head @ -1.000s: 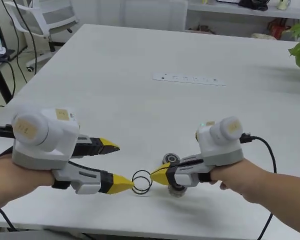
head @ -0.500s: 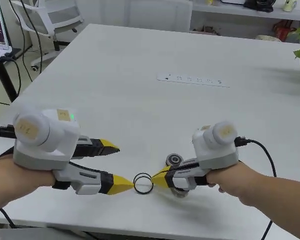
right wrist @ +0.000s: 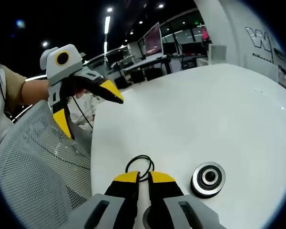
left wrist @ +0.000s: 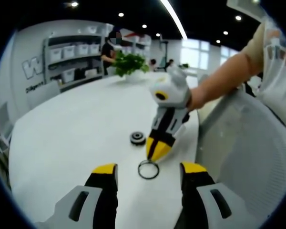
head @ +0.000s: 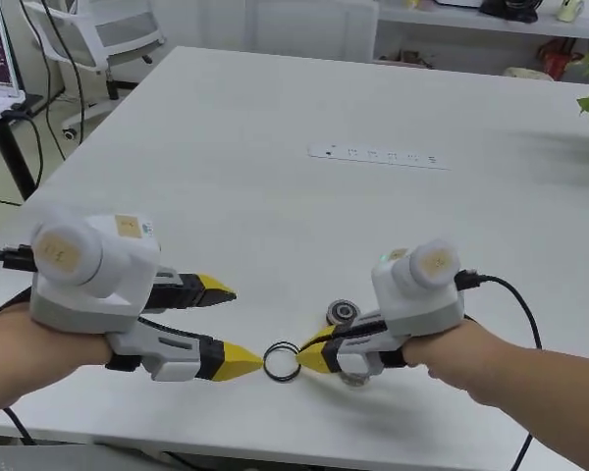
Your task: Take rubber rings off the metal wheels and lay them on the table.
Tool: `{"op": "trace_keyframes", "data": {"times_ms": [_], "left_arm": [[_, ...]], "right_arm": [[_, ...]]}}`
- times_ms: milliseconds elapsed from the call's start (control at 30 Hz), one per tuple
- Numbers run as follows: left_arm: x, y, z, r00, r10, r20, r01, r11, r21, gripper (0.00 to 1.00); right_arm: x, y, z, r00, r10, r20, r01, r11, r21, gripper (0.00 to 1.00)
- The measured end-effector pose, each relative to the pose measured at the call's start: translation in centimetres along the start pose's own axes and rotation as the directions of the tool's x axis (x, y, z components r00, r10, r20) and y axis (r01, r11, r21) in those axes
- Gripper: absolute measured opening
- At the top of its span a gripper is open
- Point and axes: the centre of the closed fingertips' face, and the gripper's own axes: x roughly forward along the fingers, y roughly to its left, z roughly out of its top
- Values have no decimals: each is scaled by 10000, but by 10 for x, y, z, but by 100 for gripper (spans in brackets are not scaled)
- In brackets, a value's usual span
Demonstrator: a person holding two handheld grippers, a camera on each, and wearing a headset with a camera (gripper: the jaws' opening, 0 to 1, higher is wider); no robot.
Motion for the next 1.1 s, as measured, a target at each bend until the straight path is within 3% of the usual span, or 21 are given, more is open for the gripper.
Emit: {"op": "trace_keyframes", "data": {"times_ms": [533,867,1100], "left_arm": [[9,-3,11,9998,-191,-114,193,9996,209,54],[25,-2,21,9988,-352,-327,366,9984,422,57],[38,1,27,9978,-395,-532,426,9975,570,61]], "right_arm": [[-24,2,18,9968,-82,800,75,9999,92,9],[-52,-7,23,9903,-528,1286,520,9986,91,17],[-68,-16,19,9866,-914,1354,929,9957,-46,25]]}}
